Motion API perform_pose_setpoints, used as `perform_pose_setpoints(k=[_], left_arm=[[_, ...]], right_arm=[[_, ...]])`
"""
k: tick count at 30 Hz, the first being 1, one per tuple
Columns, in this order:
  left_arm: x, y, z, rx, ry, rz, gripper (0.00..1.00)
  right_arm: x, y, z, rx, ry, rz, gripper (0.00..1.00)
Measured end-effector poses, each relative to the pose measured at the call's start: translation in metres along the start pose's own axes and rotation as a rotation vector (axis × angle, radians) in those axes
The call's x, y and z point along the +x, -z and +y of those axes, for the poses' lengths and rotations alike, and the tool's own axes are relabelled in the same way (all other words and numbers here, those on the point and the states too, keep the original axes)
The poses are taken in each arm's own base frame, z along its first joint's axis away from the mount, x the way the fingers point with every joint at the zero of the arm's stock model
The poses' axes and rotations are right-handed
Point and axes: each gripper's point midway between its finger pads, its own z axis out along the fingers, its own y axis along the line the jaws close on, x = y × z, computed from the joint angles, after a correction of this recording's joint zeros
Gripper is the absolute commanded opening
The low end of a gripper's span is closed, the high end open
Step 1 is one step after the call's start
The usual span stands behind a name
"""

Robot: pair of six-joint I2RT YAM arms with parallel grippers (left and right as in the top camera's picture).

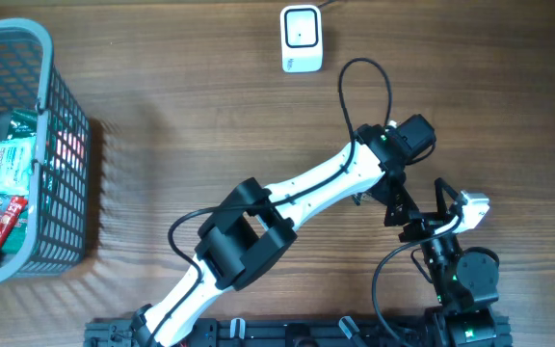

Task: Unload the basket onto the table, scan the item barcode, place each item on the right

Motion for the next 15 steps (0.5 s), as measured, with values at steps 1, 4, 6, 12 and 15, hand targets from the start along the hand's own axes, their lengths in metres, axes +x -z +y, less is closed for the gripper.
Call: perform_pose_setpoints(k=[1, 4, 6, 12, 15], left_arm=[[0.001, 0.0, 0.0008, -0.002, 0.026, 0.005, 0.82], [0.0015, 0.0, 0.0016, -0.004, 0.107, 0.007, 0.85], [0.0009, 0.0, 0.0014, -0.003, 0.131, 0.005, 0.82], [0.0, -0.0001, 0.0012, -0.001, 0.182, 0.002, 0.7], [-0.0009, -0.0001, 0.0024, 0.0, 0.191, 0.0, 0.65]], right_arm=[[0.0, 0.0, 0.0, 0.0, 0.0, 0.0, 1.0], [0.0, 0.0, 0.0, 0.0, 0.0, 0.0, 1.0], [0.0, 0.0, 0.0, 0.0, 0.0, 0.0, 1.0], [0.0, 0.0, 0.0, 0.0, 0.0, 0.0, 1.0], [0.0, 0.0, 0.0, 0.0, 0.0, 0.0, 1.0]])
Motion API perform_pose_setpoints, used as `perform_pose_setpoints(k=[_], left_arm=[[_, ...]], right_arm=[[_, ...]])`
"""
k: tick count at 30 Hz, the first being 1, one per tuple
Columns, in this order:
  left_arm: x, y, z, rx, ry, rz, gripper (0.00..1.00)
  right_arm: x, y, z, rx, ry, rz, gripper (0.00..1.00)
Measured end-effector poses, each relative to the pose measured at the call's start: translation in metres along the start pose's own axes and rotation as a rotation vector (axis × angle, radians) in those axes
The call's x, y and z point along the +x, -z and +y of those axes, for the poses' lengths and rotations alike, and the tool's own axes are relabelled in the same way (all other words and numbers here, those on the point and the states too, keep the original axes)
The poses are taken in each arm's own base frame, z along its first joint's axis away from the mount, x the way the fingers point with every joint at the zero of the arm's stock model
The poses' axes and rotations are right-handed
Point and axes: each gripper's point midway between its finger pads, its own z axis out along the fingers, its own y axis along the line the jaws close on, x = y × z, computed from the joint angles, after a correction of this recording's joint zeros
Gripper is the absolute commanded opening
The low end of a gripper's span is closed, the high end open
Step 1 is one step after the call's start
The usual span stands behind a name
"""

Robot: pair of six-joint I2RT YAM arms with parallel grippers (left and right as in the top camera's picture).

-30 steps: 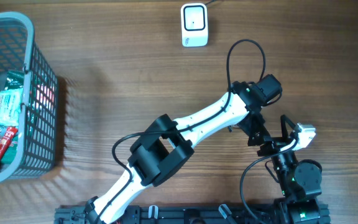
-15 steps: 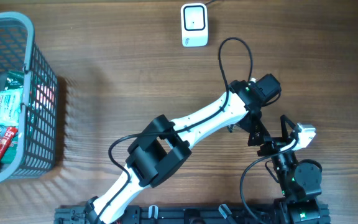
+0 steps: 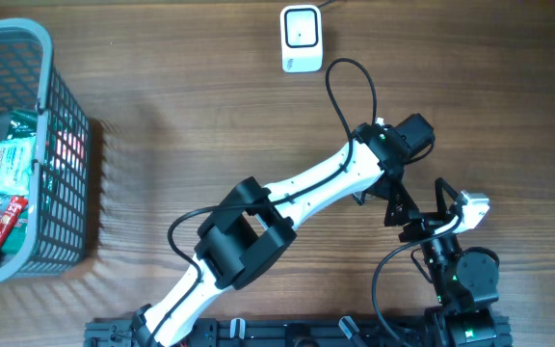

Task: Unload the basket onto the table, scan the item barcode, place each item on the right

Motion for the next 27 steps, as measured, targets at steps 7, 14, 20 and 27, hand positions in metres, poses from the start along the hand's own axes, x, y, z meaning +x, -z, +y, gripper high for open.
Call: perform_pose_setpoints(k=[7, 14, 20, 27], left_arm=[[0.003, 0.002, 0.005, -0.009, 0.012, 0.016, 0.64], [0.009, 0.003, -0.006, 0.052, 0.082, 0.058, 0.65], [0.01, 0.004, -0.01, 0.07, 0.201, 0.071, 0.69], [0.01, 0.004, -0.011, 0.074, 0.245, 0.074, 0.96]], right_arm=[[0.0, 0.0, 0.0, 0.0, 0.0, 0.0, 1.0], [0.0, 0.0, 0.0, 0.0, 0.0, 0.0, 1.0], [0.0, 0.0, 0.0, 0.0, 0.0, 0.0, 1.0], [0.0, 0.0, 0.0, 0.0, 0.0, 0.0, 1.0]])
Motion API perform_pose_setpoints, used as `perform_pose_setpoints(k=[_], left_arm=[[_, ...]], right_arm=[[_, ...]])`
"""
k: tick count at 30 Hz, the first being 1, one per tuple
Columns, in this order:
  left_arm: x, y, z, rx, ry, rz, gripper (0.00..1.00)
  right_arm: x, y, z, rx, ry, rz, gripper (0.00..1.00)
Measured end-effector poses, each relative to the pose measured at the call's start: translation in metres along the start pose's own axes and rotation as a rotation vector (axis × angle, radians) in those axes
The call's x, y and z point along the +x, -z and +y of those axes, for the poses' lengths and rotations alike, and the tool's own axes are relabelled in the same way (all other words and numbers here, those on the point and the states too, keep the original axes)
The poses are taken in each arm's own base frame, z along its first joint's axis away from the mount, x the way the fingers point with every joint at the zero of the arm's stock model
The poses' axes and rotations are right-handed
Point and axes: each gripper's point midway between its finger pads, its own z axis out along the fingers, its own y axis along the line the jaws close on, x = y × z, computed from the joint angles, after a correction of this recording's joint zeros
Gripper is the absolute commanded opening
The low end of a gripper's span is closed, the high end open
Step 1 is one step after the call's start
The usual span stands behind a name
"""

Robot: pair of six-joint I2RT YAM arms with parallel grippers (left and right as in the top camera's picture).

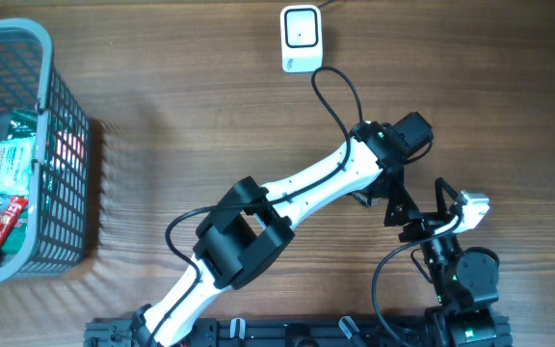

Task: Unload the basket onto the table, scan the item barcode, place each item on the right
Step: 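Set the jar down on the table and open the left gripper, then reach the left gripper into the basket and grasp the mint-green bag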

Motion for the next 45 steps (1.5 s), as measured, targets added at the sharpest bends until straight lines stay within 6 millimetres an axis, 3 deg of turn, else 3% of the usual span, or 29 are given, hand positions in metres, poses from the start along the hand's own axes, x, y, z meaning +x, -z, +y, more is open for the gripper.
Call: perform_pose_setpoints(k=[1, 7, 12, 15, 20, 24, 29, 31, 32, 36, 40, 42, 45], left_arm=[[0.0, 0.0, 0.0, 0.0, 0.0, 0.0, 1.0], [-0.002, 0.001, 0.001, -0.002, 0.009, -0.005, 1.0], [-0.025, 0.02, 0.011, -0.004, 0.041, -0.079, 1.0], [-0.051, 0.048, 0.02, 0.026, 0.073, -0.159, 1.0], [-0.099, 0.125, 0.057, 0.065, 0.125, -0.33, 1.0], [-0.135, 0.192, 0.123, 0.021, 0.207, -0.484, 1.0], [-0.165, 0.294, 0.232, -0.069, 0.269, -0.722, 1.0], [-0.165, 0.34, 0.277, -0.116, 0.297, -0.827, 1.0], [-0.159, 0.376, 0.314, -0.16, 0.335, -0.909, 1.0], [-0.126, 0.457, 0.404, -0.284, 0.48, -1.096, 1.0], [-0.082, 0.498, 0.483, -0.433, 0.646, -1.17, 1.0], [-0.066, 0.503, 0.512, -0.485, 0.71, -1.167, 1.0], [-0.039, 0.493, 0.564, -0.566, 0.828, -1.099, 1.0]], right_arm=[[0.0, 0.0, 0.0, 0.0, 0.0, 0.0, 1.0], [0.0, 0.0, 0.0, 0.0, 0.0, 0.0, 1.0], [0.0, 0.0, 0.0, 0.0, 0.0, 0.0, 1.0], [0.0, 0.0, 0.0, 0.0, 0.0, 0.0, 1.0], [0.0, 0.0, 0.0, 0.0, 0.0, 0.0, 1.0], [0.0, 0.0, 0.0, 0.0, 0.0, 0.0, 1.0], [0.0, 0.0, 0.0, 0.0, 0.0, 0.0, 1.0], [0.0, 0.0, 0.0, 0.0, 0.0, 0.0, 1.0], [0.0, 0.0, 0.0, 0.0, 0.0, 0.0, 1.0], [0.0, 0.0, 0.0, 0.0, 0.0, 0.0, 1.0], [0.0, 0.0, 0.0, 0.0, 0.0, 0.0, 1.0], [0.0, 0.0, 0.0, 0.0, 0.0, 0.0, 1.0], [0.0, 0.0, 0.0, 0.0, 0.0, 0.0, 1.0]])
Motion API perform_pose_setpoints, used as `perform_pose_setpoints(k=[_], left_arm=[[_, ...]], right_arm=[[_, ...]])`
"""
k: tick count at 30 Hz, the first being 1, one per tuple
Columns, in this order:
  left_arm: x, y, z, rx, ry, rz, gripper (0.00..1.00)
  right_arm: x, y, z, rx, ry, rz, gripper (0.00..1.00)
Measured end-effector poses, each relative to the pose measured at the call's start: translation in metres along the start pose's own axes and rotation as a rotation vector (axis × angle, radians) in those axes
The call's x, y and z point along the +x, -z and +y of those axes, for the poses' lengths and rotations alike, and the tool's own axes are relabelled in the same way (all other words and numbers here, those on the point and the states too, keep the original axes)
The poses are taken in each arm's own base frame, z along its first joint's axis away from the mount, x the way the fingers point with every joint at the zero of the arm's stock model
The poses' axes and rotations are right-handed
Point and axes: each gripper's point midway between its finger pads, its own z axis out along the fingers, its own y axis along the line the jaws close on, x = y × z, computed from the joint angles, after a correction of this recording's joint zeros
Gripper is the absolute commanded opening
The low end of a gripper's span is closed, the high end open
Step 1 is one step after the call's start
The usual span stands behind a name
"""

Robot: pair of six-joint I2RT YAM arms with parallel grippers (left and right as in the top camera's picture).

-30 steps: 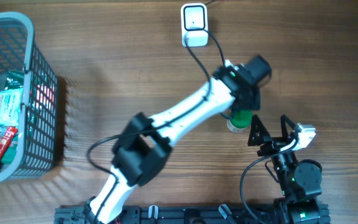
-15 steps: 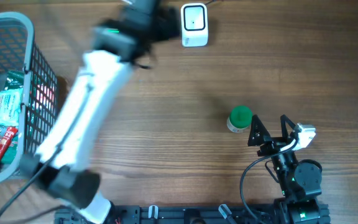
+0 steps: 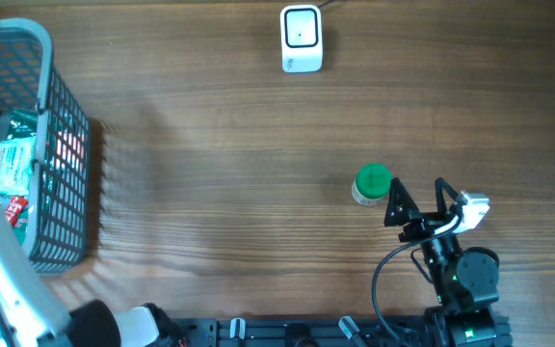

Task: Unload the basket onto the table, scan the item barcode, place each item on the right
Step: 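Reach the left gripper into the basket and grasp the mint-green bag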

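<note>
A small item with a round green top (image 3: 372, 181) stands on the wooden table (image 3: 220, 164), right of centre. The white barcode scanner (image 3: 302, 39) sits at the far edge of the table, well behind the item. My right gripper (image 3: 417, 200) rests just right of the item, open, with nothing between its fingers; its left fingertip (image 3: 393, 202) is close beside the item. Of my left arm, only a white link along the left edge shows, and its gripper is out of view.
A grey wire basket (image 3: 66, 193) holding several packaged goods (image 3: 13, 164) stands at the left edge, partly covered by the left arm. The right arm's base and cable (image 3: 461, 280) occupy the near right corner.
My left arm has left the spot right of centre and now lies along the left edge by the basket. The green-topped item, hidden under its wrist before, stands uncovered on the table. The right arm has not moved.
At all three earlier moments my left arm reached across the table with its wrist beside the right gripper, barely shifting while its cable loop bent further toward the scanner. Now that arm is at the basket side, and a green-topped item stands where its wrist was.
</note>
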Motion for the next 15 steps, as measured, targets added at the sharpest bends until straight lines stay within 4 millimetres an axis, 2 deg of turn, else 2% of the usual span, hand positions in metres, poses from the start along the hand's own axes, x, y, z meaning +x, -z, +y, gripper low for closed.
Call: perform_pose_setpoints(k=[2, 3, 6, 11, 15], left_arm=[[0.01, -0.027, 0.036, -0.097, 0.014, 0.058, 1.0], [0.017, -0.038, 0.049, -0.13, 0.013, 0.09, 1.0], [0.053, -0.079, 0.081, -0.214, -0.02, 0.236, 1.0], [0.134, -0.139, 0.115, -0.282, -0.079, 0.519, 1.0], [0.189, -0.172, 0.13, -0.297, -0.121, 0.68, 1.0]], right_arm=[[0.0, 0.0, 0.0, 0.0, 0.0, 0.0, 1.0], [0.0, 0.0, 0.0, 0.0, 0.0, 0.0, 1.0], [0.0, 0.0, 0.0, 0.0, 0.0, 0.0, 1.0], [0.0, 0.0, 0.0, 0.0, 0.0, 0.0, 1.0], [0.0, 0.0, 0.0, 0.0, 0.0, 0.0, 1.0]])
